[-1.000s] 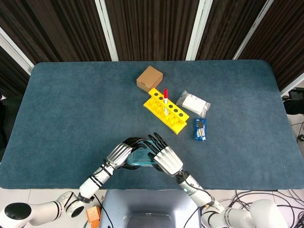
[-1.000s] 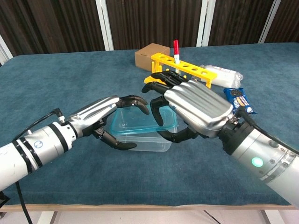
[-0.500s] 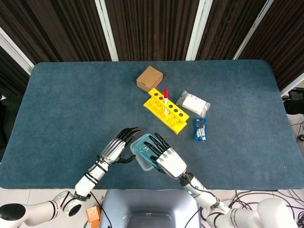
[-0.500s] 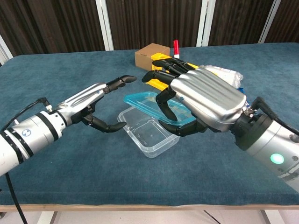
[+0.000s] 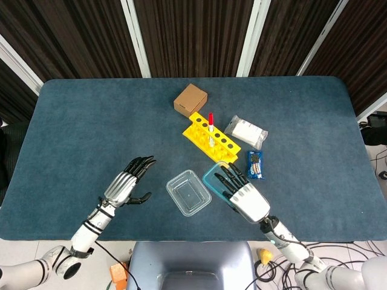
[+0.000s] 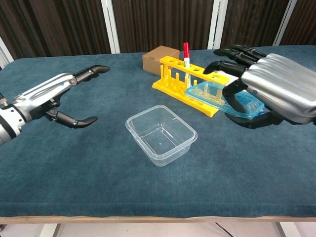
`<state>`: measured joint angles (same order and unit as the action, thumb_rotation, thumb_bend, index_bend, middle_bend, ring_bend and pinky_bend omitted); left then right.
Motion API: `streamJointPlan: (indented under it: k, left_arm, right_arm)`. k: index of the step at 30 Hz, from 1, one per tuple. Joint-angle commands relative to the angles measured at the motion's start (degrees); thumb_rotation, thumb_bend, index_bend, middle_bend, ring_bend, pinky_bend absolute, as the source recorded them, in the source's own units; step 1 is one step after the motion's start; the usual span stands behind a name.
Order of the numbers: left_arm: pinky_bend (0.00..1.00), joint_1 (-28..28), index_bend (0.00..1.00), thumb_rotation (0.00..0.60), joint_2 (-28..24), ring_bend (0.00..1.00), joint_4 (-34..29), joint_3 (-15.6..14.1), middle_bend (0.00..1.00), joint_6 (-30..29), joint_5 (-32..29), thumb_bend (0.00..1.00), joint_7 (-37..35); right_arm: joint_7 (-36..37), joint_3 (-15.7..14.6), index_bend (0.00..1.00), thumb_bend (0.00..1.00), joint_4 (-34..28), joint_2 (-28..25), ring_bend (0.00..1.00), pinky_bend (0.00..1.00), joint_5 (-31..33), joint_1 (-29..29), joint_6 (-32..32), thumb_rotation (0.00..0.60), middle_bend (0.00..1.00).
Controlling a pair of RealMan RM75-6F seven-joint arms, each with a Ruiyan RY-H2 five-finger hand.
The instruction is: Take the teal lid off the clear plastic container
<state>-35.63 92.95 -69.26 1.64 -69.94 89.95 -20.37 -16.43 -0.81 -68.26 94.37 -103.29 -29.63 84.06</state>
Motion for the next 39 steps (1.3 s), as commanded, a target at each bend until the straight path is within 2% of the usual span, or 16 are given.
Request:
streamJointPlan:
  k: [1,2,4,5,6,9,14,18,23,26,28,30,32,34,37,39]
  left_arm:
    - [0.03,0.7,0.00,0.600,-0.5,0.00,0.0,-0.5,0.00,-0.7,0.5,0.31,-0.6]
    - [0.03,0.8,0.00,0.600,-0.5,0.00,0.1,-0.6,0.00,-0.7,0.5,0.31,-0.9]
    - [0.03,1.0,0.00,0.600,-0.7,0.00,0.3,-0.7,0.00,-0.8,0.6,0.31,-1.4]
    - [0.03,1.1,0.00,0.600,-0.8,0.00,0.3,-0.7,0.00,-0.8,0.5,0.31,-1.7]
    - [0.03,1.1,0.00,0.600,-1.0,0.00,0.3,-0.7,0.00,-0.8,0.5,0.31,-1.9]
    - [0.03,1.3,0.00,0.600,-1.2,0.00,0.5,-0.3,0.00,-0.9,0.2,0.31,-2.5]
    - [0.03,1.4,0.00,0.600,-1.4,0.00,0.9,-0.5,0.00,-0.1,0.2,0.31,-2.5]
    - [0.03,1.4,0.00,0.600,-2.1,0.00,0.2,-0.6,0.00,0.3,0.2,0.31,-2.1]
    - [0.03,2.0,0.00,0.600,-5.7,0.00,-3.5,-1.6,0.00,0.4,0.9,0.31,0.3]
    - [0.03,2.2,0.00,0.600,-6.6,0.00,-4.5,-1.9,0.00,0.4,1.1,0.31,1.0]
    - [0.03,2.5,0.00,0.600,-8.5,0.00,-6.3,-2.3,0.00,0.3,1.5,0.31,2.4]
    - [0.03,4.2,0.00,0.600,-15.3,0.00,-12.8,-4.4,0.00,0.6,1.0,0.31,7.5]
    - [0.03,6.1,0.00,0.600,-20.1,0.00,-18.2,-5.8,0.00,0.5,-0.5,0.31,13.7]
    - [0.03,9.3,0.00,0.600,-23.6,0.00,-21.8,-7.3,0.00,-1.6,-2.1,0.32,22.9]
    - [0.02,14.4,0.00,0.600,-26.5,0.00,-26.2,-9.5,0.00,-5.4,-5.0,0.32,32.0]
    - [0.01,18.3,0.00,0.600,-27.3,0.00,-27.7,-10.7,0.00,-9.5,-5.8,0.32,35.0]
  right_arm:
    - [3.9,-1.2,0.46,0.48,3.1,-0.4,0.00,0.00,3.5,1.8,-2.9,0.600,0.13]
    - [4.5,-1.2,0.32,0.48,3.2,-0.4,0.00,0.00,4.7,2.0,-4.4,0.600,0.09]
    - [4.5,-1.3,0.13,0.43,2.9,-0.4,0.00,0.00,6.5,2.2,-7.1,0.600,0.03]
    - [3.5,-1.1,0.05,0.37,2.8,-0.3,0.00,0.00,7.6,2.3,-8.5,0.600,0.01]
    - [2.4,-1.0,0.01,0.32,2.6,-0.3,0.00,0.00,8.0,2.3,-9.1,0.600,0.00]
    - [0.1,-0.8,0.00,0.17,1.3,-0.5,0.00,0.00,8.7,2.3,-10.4,0.600,0.00]
    - [-4.6,-1.8,0.00,0.08,-4.5,-3.4,0.00,0.00,9.4,2.5,-13.3,0.600,0.00]
    - [-7.3,-2.8,0.00,0.05,-12.0,-7.4,0.00,0.00,12.3,3.1,-17.1,0.600,0.00]
    - [-8.2,-5.0,0.00,0.05,-20.6,-14.6,0.00,0.00,11.4,3.9,-17.4,0.600,0.00]
    - [-8.3,-5.5,0.00,0.05,-22.4,-16.2,0.00,0.00,11.3,4.0,-17.6,0.600,0.00]
    - [-8.3,-6.5,0.00,0.05,-25.3,-19.2,0.00,0.00,10.8,4.5,-17.4,0.600,0.00]
    - [-3.9,-9.1,0.00,0.05,-30.3,-25.8,0.00,0.00,7.9,8.3,-10.5,0.600,0.00]
    - [-1.3,-10.9,0.00,0.05,-30.7,-29.5,0.00,0.00,6.0,12.0,-4.4,0.600,0.00]
    - [-0.4,-11.8,0.00,0.05,-29.5,-31.7,0.00,0.00,6.8,16.7,1.5,0.600,0.00]
    - [2.1,-11.4,0.00,0.05,-26.8,-32.2,0.00,0.00,9.4,21.9,7.6,0.600,0.00]
    - [6.9,-10.1,0.00,0.06,-24.2,-31.8,0.00,0.00,12.2,24.9,10.9,0.600,0.00]
